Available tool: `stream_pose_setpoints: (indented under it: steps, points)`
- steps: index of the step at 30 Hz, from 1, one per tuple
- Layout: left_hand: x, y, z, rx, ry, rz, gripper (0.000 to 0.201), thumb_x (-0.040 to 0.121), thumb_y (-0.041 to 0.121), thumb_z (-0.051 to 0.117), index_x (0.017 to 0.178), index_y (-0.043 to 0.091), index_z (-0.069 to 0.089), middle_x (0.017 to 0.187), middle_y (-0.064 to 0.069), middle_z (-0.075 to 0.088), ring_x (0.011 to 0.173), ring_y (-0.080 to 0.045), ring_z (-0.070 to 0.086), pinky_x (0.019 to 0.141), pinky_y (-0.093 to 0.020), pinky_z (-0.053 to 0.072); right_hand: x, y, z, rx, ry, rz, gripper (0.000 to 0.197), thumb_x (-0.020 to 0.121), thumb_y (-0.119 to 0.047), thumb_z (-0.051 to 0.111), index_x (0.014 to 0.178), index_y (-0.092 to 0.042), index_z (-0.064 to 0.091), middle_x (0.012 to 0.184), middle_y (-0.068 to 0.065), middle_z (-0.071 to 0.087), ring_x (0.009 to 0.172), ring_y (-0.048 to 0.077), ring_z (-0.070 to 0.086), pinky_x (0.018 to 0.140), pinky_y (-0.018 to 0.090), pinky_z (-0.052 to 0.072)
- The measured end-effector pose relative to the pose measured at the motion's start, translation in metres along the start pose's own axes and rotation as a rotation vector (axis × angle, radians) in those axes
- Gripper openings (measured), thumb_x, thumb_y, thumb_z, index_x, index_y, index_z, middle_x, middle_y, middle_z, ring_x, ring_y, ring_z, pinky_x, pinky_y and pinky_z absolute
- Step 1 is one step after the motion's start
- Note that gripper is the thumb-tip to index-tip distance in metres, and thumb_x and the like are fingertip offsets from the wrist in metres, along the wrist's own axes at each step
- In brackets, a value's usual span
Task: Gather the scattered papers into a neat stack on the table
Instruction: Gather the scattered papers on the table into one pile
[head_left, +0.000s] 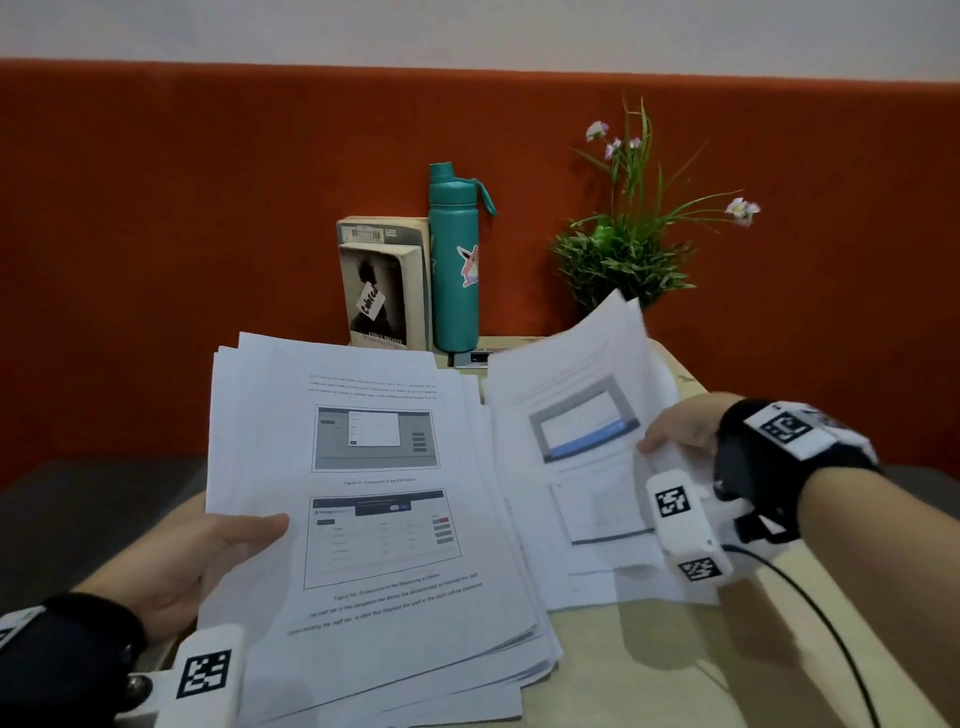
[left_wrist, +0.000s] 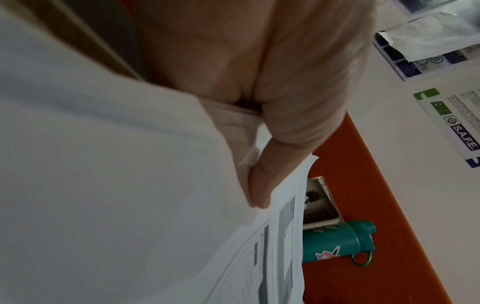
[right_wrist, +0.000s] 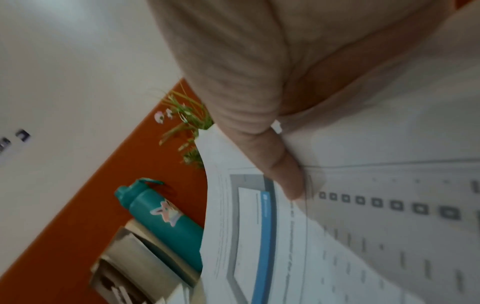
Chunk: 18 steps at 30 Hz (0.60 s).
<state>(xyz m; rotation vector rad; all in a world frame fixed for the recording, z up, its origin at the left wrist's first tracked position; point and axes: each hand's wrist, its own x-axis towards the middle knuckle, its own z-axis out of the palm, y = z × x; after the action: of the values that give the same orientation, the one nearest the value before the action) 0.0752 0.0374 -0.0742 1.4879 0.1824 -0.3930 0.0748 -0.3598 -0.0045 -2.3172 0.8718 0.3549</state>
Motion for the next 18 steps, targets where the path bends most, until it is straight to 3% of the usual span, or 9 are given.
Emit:
stream_pose_setpoints:
  steps: [2,4,8,11,13,15,18]
  points:
    - [0.0,0.001,0.001,0.014,0.006,-0.003,0.034,0.088,-0.012,0.05,0.115,0.002,0.065,0.103,-0.019,0.077,0.077,-0.029,0.078,0.066,-0.038,0.059,-0.005,0.004,-0.021,0.074,0.084,-0.027,0.052,0.084,-0.014,0.073,0.128,0.008,0.054,0.122,0.023,0.062,0.109,0.037,0.061,0.098,0.045,0.048]
    - [0.002,0.0,0.003,0.035,0.014,-0.002,0.031,0.088,-0.011,0.051,0.112,0.0,0.066,0.101,-0.02,0.078,0.076,-0.031,0.078,0.07,-0.04,0.056,-0.018,0.004,-0.04,0.091,0.209,-0.083,0.051,0.082,-0.014,0.075,0.125,0.006,0.057,0.111,0.022,0.065,0.098,0.037,0.063,0.087,0.04,0.051]
    - [0.006,0.003,0.015,0.059,0.033,0.01,0.034,0.088,-0.013,0.051,0.119,-0.003,0.063,0.111,-0.024,0.074,0.1,-0.039,0.07,0.087,-0.045,0.052,-0.051,-0.005,-0.069,0.182,0.335,-0.263,0.04,0.079,-0.013,0.076,0.114,0.001,0.061,0.106,0.022,0.068,0.095,0.04,0.067,0.091,0.05,0.053]
    - [0.01,0.005,0.027,0.064,0.043,0.028,0.038,0.087,-0.016,0.051,0.121,-0.002,0.062,0.117,-0.025,0.07,0.109,-0.041,0.065,0.095,-0.046,0.048,-0.066,-0.013,-0.083,0.359,0.323,-0.378,0.03,0.08,-0.013,0.075,0.106,-0.008,0.062,0.094,0.015,0.07,0.086,0.037,0.068,0.081,0.05,0.055]
    - [0.013,0.007,0.035,0.07,0.055,0.043,0.039,0.086,-0.018,0.051,0.121,-0.003,0.062,0.118,-0.027,0.069,0.104,-0.039,0.066,0.092,-0.042,0.049,-0.068,-0.018,-0.081,0.467,0.257,-0.413,0.028,0.08,-0.01,0.073,0.107,-0.007,0.065,0.092,0.015,0.073,0.083,0.035,0.07,0.078,0.049,0.056]
    - [0.015,0.009,0.041,0.08,0.059,0.038,0.037,0.087,-0.017,0.051,0.12,-0.003,0.062,0.118,-0.029,0.068,0.096,-0.039,0.066,0.084,-0.038,0.051,-0.063,-0.022,-0.066,0.491,0.161,-0.394,0.027,0.08,-0.006,0.072,0.107,-0.005,0.068,0.093,0.017,0.075,0.082,0.036,0.072,0.083,0.054,0.055]
    - [0.018,0.01,0.05,0.114,0.046,0.027,0.041,0.09,-0.009,0.053,0.13,0.002,0.054,0.112,-0.026,0.07,0.087,-0.039,0.068,0.063,-0.035,0.059,-0.042,-0.02,-0.017,0.377,0.019,-0.328,0.032,0.074,-0.006,0.078,0.105,-0.006,0.071,0.099,0.017,0.075,0.089,0.037,0.071,0.088,0.055,0.054]
